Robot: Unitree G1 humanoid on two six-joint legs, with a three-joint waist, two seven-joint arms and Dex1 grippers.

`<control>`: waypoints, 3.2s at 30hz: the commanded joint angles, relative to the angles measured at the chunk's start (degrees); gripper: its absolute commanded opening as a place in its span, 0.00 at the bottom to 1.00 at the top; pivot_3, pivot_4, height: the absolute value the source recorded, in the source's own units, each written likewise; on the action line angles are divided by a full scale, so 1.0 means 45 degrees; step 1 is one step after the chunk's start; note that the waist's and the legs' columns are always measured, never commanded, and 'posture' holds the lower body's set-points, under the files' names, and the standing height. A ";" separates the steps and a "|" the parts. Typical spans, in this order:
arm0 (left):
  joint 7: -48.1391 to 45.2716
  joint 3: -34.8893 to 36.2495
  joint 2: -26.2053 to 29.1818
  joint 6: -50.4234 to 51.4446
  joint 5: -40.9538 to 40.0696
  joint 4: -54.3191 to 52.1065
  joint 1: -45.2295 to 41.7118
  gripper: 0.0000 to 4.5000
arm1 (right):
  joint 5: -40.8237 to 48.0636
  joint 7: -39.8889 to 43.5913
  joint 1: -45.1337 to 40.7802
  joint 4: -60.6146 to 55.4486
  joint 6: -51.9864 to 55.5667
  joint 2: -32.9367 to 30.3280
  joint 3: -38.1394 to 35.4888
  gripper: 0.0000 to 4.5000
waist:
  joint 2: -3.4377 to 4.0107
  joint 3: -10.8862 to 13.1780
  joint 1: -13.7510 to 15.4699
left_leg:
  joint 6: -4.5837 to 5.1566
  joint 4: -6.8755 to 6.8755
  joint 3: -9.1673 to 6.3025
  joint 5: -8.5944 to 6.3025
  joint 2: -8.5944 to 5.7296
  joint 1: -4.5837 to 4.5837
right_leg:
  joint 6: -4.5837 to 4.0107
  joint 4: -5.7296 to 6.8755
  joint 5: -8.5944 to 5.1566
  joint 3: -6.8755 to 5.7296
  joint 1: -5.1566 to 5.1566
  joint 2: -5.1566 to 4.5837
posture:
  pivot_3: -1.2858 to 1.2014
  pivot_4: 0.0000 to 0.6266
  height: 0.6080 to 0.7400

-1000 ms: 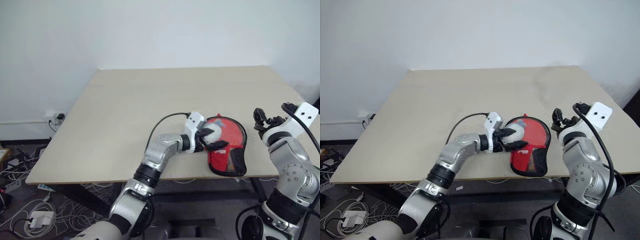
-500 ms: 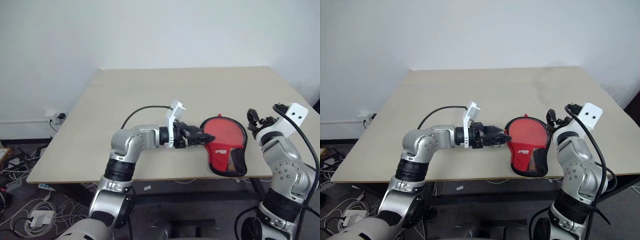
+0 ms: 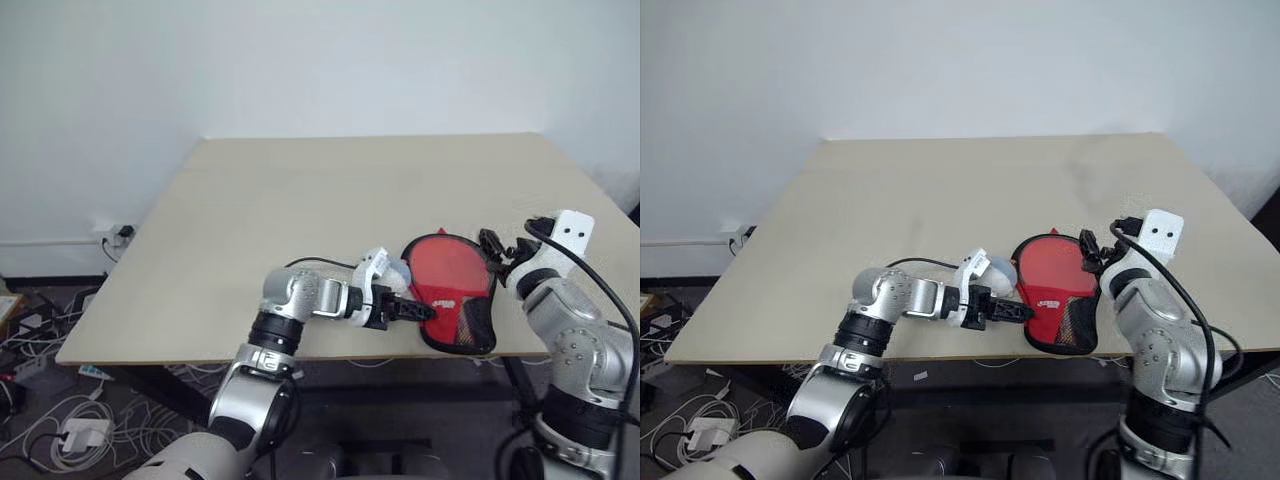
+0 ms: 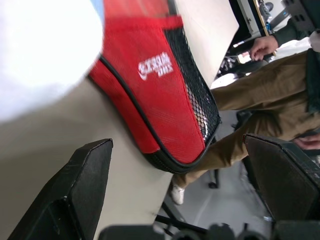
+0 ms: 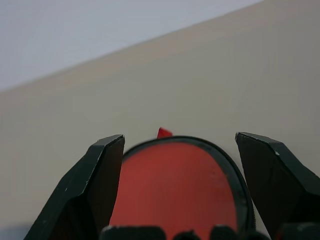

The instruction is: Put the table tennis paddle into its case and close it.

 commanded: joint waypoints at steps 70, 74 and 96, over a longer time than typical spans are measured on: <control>0.2003 0.0684 -0.3458 0.3339 -0.1666 0.3609 -0.1321 0.01 | 0.2218 0.2272 0.4230 0.1327 -0.3816 -0.1350 -0.2656 0.86 | -0.0078 0.0009 0.0385 | -0.0009 0.0060 -0.0006 -0.0044 0.0036 0.0045 | 0.0017 -0.0011 0.0005 0.0026 0.0097 0.0006 | 0.52 0.00 0.82; 0.1716 -0.0084 -0.3442 0.3256 -0.1754 0.3073 -0.1146 0.01 | 0.1844 0.2068 0.4433 0.1206 -0.4003 -0.1293 -0.2225 0.86 | -0.0078 0.0009 0.0386 | -0.0009 0.0060 -0.0008 -0.0044 0.0035 0.0045 | 0.0017 -0.0011 0.0005 0.0026 0.0097 0.0005 | 0.52 0.00 0.82; -0.0362 -0.1025 -0.0186 0.2352 -0.1969 -0.0171 -0.1247 0.59 | 0.1579 0.2093 0.3437 0.0858 -0.3979 -0.1208 -0.0579 0.86 | -0.0061 0.0008 0.0327 | -0.0010 0.0057 0.0000 -0.0043 0.0037 0.0047 | 0.0017 -0.0012 0.0005 0.0029 0.0093 0.0007 | 0.52 0.00 0.82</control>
